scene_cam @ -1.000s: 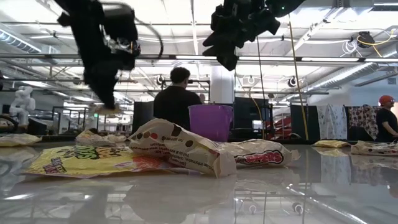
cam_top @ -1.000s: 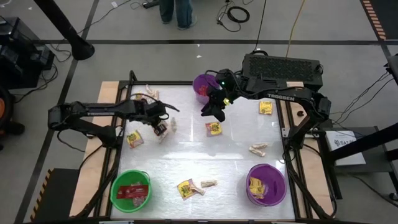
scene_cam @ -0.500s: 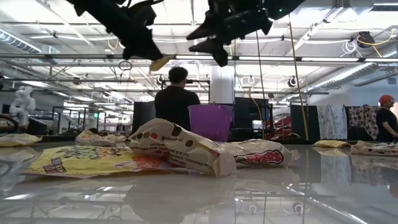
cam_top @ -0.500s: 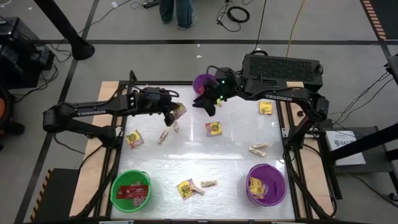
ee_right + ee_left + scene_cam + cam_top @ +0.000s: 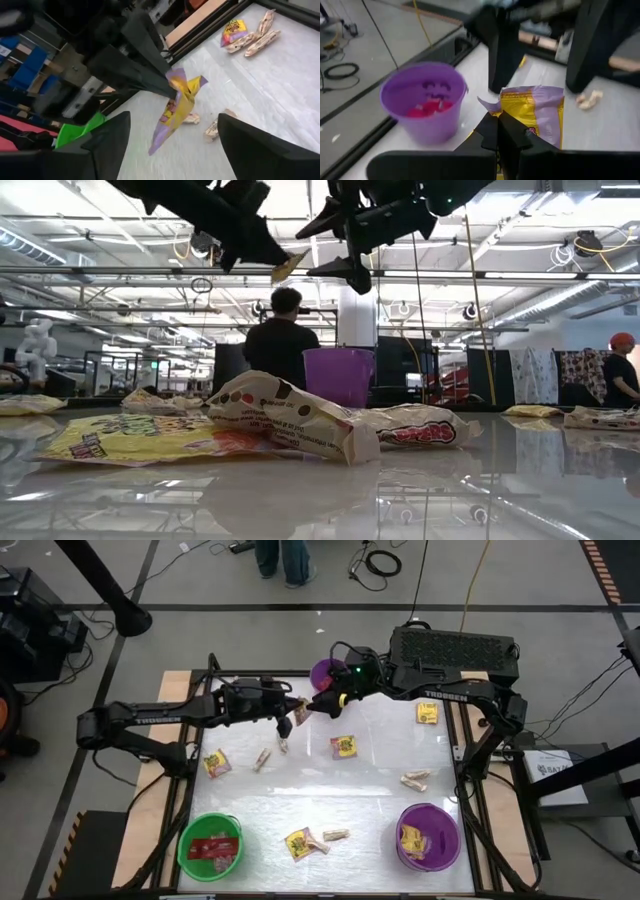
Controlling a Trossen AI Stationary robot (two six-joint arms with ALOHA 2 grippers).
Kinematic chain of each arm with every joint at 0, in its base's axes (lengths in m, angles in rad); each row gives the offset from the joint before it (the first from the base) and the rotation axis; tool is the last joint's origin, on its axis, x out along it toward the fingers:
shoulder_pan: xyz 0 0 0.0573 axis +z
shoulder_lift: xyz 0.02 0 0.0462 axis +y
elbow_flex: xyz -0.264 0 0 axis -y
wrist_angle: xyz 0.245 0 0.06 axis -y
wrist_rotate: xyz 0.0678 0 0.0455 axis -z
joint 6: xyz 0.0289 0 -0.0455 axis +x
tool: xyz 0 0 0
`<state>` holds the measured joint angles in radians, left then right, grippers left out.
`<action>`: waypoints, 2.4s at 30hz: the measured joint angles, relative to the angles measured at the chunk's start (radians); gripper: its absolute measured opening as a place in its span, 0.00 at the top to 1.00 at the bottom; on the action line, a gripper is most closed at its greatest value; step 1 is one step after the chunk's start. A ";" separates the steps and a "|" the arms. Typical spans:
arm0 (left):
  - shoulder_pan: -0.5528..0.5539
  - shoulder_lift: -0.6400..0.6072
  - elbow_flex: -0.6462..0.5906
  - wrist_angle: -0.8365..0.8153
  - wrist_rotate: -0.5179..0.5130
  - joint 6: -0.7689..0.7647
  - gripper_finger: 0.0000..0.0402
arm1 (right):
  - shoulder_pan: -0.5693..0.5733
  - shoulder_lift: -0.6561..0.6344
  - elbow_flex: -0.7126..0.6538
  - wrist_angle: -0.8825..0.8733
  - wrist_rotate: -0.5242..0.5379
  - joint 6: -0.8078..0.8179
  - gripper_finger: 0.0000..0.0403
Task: Sort candy by brand, put in halloween buckets
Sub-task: Put the yellow candy into the bottom purple bucket
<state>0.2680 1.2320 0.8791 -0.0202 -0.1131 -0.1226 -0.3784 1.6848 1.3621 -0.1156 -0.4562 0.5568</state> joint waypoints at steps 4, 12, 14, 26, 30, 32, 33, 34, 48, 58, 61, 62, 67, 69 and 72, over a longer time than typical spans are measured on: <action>0.000 0.005 0.000 0.064 0.000 -0.002 1.00 | 0.009 0.000 0.000 -0.001 0.014 0.004 0.28; 0.000 0.005 0.000 0.078 0.001 -0.001 1.00 | 0.007 0.000 0.000 -0.012 0.084 -0.002 0.50; 0.000 0.005 0.000 0.078 0.001 -0.001 1.00 | 0.006 0.000 0.000 -0.010 0.089 -0.003 0.59; 0.000 0.005 0.000 0.043 0.008 0.054 0.87 | 0.007 0.000 -0.002 -0.013 0.088 -0.057 0.98; 0.000 0.005 0.002 0.020 0.008 0.053 0.72 | 0.005 -0.009 -0.002 -0.030 0.071 -0.083 0.99; -0.001 0.005 0.002 0.011 0.009 0.053 0.65 | -0.001 -0.026 -0.002 -0.075 0.063 -0.102 1.00; -0.001 0.005 0.002 0.002 0.009 0.053 0.62 | -0.002 -0.036 -0.002 -0.108 0.061 -0.113 1.00; -0.001 0.005 0.002 -0.011 0.008 0.053 0.60 | -0.002 -0.049 -0.002 -0.148 0.059 -0.127 1.00; 0.042 0.029 0.001 -0.111 -0.003 0.092 0.53 | 0.189 -0.359 -0.002 -1.021 -0.102 0.055 1.00; 0.087 0.132 0.001 0.143 0.073 0.103 0.53 | 0.624 -0.456 -0.001 -1.088 0.048 0.582 1.00; 0.086 0.152 0.000 0.202 0.085 0.103 0.53 | 0.740 -0.453 -0.014 -1.081 0.061 0.682 1.00; 0.086 0.155 0.000 0.209 0.086 0.103 0.53 | 0.775 -0.453 -0.027 -1.078 0.059 0.716 1.00; 0.087 0.164 0.000 0.235 0.086 0.103 0.53 | 0.900 -0.451 -0.111 -1.066 0.059 0.881 1.00; 0.087 0.164 0.000 0.243 0.086 0.103 0.53 | 0.927 -0.451 -0.149 -1.037 0.057 0.928 1.00; 0.087 0.164 0.000 0.261 0.086 0.103 0.53 | 0.940 -0.451 -0.201 -0.955 0.044 0.993 1.00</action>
<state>0.3546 1.3959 0.8795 0.2404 -0.0269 -0.0193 0.5619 1.2343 1.1611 -1.0709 -0.4117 1.5493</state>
